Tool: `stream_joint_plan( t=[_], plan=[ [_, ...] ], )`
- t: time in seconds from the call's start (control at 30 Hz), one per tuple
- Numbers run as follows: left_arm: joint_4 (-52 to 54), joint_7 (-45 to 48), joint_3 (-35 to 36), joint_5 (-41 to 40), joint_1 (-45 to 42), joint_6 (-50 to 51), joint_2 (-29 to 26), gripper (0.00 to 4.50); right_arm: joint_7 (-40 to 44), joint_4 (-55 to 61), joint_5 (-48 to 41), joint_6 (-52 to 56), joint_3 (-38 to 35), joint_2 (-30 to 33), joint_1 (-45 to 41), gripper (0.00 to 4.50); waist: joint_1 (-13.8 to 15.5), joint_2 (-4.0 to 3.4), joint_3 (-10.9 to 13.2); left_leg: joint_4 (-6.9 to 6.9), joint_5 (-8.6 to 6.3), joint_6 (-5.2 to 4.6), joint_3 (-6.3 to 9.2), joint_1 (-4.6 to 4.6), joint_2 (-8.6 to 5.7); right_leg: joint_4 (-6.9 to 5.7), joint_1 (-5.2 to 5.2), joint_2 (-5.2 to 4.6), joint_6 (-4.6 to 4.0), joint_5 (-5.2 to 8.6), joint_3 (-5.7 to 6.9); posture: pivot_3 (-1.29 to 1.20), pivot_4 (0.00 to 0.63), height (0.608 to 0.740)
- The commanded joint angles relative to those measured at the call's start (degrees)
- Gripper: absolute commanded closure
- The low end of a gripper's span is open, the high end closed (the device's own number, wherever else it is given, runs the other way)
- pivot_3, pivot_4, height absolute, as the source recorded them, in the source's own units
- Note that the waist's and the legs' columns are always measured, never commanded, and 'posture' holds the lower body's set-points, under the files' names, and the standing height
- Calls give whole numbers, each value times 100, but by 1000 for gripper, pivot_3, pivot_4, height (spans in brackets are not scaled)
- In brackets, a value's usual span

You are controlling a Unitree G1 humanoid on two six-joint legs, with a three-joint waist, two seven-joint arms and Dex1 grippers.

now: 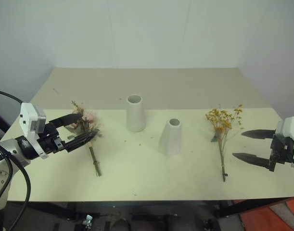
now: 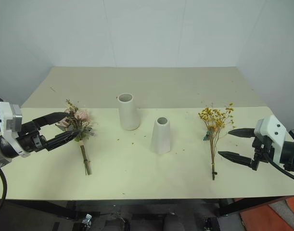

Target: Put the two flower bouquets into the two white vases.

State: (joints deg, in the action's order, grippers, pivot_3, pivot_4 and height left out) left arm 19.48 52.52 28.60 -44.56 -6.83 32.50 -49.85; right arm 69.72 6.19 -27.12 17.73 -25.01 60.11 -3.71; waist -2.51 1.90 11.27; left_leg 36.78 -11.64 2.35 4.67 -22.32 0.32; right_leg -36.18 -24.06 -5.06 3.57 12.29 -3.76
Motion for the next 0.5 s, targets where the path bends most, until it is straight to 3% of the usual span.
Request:
stream_joint_plan(
  t=[0.03, 0.3, 0.5],
  plan=[
    [164, -22, 147, -63, -69, -90, -47, 21, -2, 46, -10, -66, -70, 57, -47, 0, 0, 0, 0, 0, 0, 0, 0, 0, 0, 0, 0, 0, 0, 0, 0, 0, 150, 740],
    [480, -302, 284, -70, 130, -14, 18, 21, 56, -101, 7, -66, 149, 105, -299, 0, -7, 0, 0, 0, 0, 0, 0, 2, 0, -2, 0, 0, 0, 0, -1, 0, 150, 740],
    [1176, -1958, 167, 23, 74, 594, 435, 21, 53, 100, -66, 32, 391, 172, -836, 0, -7, 0, 0, 0, 0, 0, 0, 1, 0, 0, 1, 0, 3, -2, -1, 0, 150, 740]
  ],
)
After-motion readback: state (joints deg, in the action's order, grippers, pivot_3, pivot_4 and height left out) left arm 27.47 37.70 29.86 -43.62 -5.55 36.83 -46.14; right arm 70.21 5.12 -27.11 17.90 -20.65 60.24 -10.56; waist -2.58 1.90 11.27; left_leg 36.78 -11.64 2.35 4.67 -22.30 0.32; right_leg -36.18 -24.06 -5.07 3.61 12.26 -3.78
